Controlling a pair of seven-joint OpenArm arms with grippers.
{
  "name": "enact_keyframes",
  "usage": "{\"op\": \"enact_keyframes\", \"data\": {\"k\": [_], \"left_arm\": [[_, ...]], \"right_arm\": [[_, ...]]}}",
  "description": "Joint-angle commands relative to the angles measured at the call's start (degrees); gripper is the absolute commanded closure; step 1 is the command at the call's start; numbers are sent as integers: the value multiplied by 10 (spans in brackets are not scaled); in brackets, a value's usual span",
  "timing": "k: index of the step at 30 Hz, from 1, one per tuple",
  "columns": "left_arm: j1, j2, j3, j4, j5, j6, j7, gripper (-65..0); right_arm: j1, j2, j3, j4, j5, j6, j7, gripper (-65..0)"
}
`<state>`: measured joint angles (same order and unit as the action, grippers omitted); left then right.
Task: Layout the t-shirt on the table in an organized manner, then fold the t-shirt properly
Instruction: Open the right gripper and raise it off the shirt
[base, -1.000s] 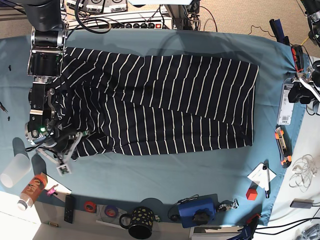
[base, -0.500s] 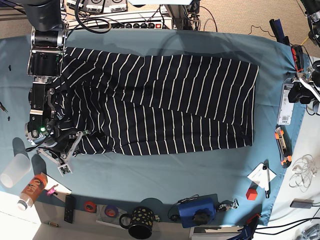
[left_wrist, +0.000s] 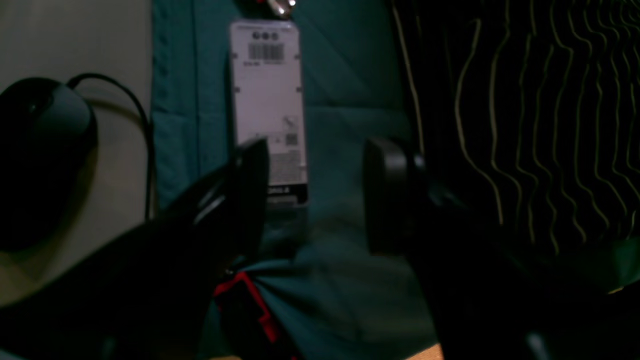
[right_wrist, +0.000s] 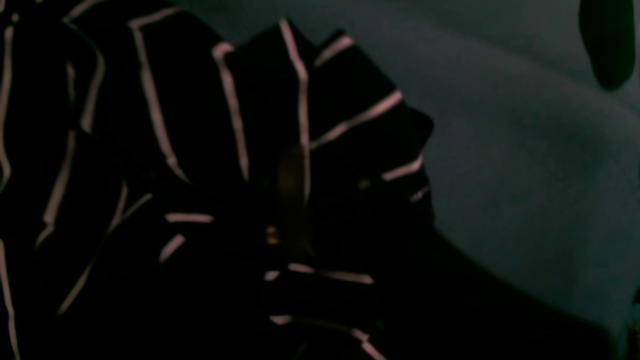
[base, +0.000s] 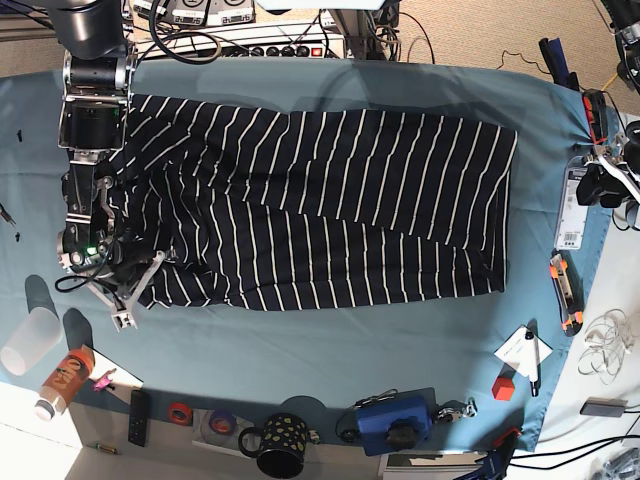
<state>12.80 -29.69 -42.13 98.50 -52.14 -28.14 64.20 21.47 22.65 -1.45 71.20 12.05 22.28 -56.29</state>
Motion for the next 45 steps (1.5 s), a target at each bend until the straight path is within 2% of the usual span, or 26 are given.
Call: {"op": "enact_keyframes", "data": {"k": [1,2,3,8,14,21,26,28,32,35,37,40,42,45], "left_arm": [[-4,-12,-5,8,-11,-2,-12,-309],[-4,-12,-5,8,-11,-2,-12,-309],[-4,-12,-5,8,-11,-2,-12,-309],[-4,-12,-5,8,-11,-2,-12,-309],[-4,-12,-5,8,-11,-2,-13,-309],[-4,-12,-5,8,-11,-2,-13,-309],[-4,-12,-5,8,-11,-2,-13,-309],[-4,-12,-5,8,-11,-2,-13,-309],[-4,-12,-5,8,-11,-2,-13,-309],[-4,-12,-5,8,-11,-2,-13,-309],[-4,-12,-5,8,-11,-2,-14,-309],[-4,-12,-5,8,-11,-2,-18,-309],[-4,-12,-5,8,-11,-2,-17,-309],[-4,-12,-5,8,-11,-2,-17,-309]], "right_arm": [[17,8,4,10,1,0,8,-39],[17,8,4,10,1,0,6,-2],[17,9,4,10,1,0,3,0],[19,9,4,10,1,-1,16,0],[35,9,4,12,6,0,94,0],[70,9,4,11,8,0,127,0],[81,9,15,11,-2,-14,126,0],[81,9,47,11,-1,-27,125,0],[80,9,155,11,4,-25,119,0],[79,9,249,11,37,-2,93,0],[73,9,309,11,80,26,78,0],[46,10,388,7,190,39,64,0],[23,10,430,-7,263,61,54,0],[-6,10,463,-42,315,100,33,0]]}}
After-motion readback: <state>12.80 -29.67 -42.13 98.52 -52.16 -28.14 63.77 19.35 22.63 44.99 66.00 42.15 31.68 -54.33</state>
